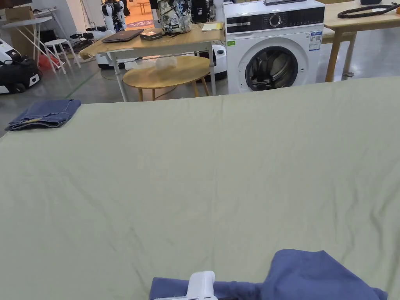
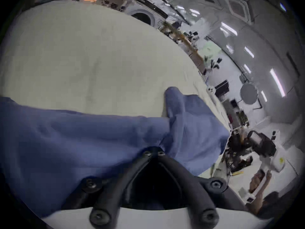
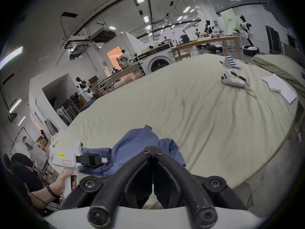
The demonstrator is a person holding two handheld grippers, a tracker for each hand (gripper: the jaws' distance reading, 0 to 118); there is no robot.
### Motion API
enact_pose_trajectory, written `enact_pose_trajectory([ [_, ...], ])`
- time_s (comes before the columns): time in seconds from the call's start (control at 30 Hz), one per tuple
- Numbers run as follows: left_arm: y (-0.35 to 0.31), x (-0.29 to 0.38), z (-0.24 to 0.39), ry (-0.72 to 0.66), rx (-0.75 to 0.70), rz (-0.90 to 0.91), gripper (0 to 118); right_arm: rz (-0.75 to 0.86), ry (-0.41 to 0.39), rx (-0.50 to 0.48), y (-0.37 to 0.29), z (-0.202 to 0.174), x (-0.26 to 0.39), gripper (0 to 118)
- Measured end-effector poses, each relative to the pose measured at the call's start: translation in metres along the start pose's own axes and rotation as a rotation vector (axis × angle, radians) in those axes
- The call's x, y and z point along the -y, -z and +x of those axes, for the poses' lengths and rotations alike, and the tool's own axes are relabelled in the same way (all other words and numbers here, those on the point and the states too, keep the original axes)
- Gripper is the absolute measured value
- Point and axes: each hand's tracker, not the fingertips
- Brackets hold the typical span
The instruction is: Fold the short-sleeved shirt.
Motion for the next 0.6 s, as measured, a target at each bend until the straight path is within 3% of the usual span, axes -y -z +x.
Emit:
enact_pose_trajectory([
  [0.03, -0.007, -0.004, 0.001, -0.032, 0.020, 0.032, 3, -0.004, -0.008, 0.000, 0.000, -0.008, 0.000, 0],
  [0.07, -0.017, -0.010, 0.002, -0.077, 0.016, -0.003, 19, -0.008, -0.019, 0.001, 0.001, -0.010, 0.000, 0],
  [0.13, -0.048, -0.010, 0.009, -0.044, 0.084, 0.050, 31, -0.011, -0.036, -0.006, 0.002, -0.012, 0.001, 0],
  [0.17, -0.066, -0.010, 0.008, -0.001, 0.048, 0.099, 37, -0.016, -0.041, -0.012, 0.003, -0.019, 0.000, 0],
  [0.2, -0.086, -0.011, 0.004, 0.022, 0.012, 0.130, 54, -0.022, -0.043, -0.014, 0.005, -0.019, 0.000, 0],
  [0.3, -0.142, -0.012, -0.012, -0.034, -0.083, 0.207, 72, -0.034, -0.044, -0.017, 0.011, -0.019, 0.001, 0],
  [0.47, -0.176, -0.004, -0.084, -0.309, -0.057, 0.301, 72, -0.049, -0.024, -0.036, 0.016, -0.022, 0.001, 0],
  [0.57, -0.153, 0.005, -0.106, -0.388, -0.051, 0.277, 72, -0.054, -0.030, -0.036, 0.016, -0.025, 0.001, 0],
  [0.6, -0.137, 0.008, -0.113, -0.437, 0.009, 0.262, 72, -0.055, -0.034, -0.034, 0.015, -0.026, 0.001, 0],
])
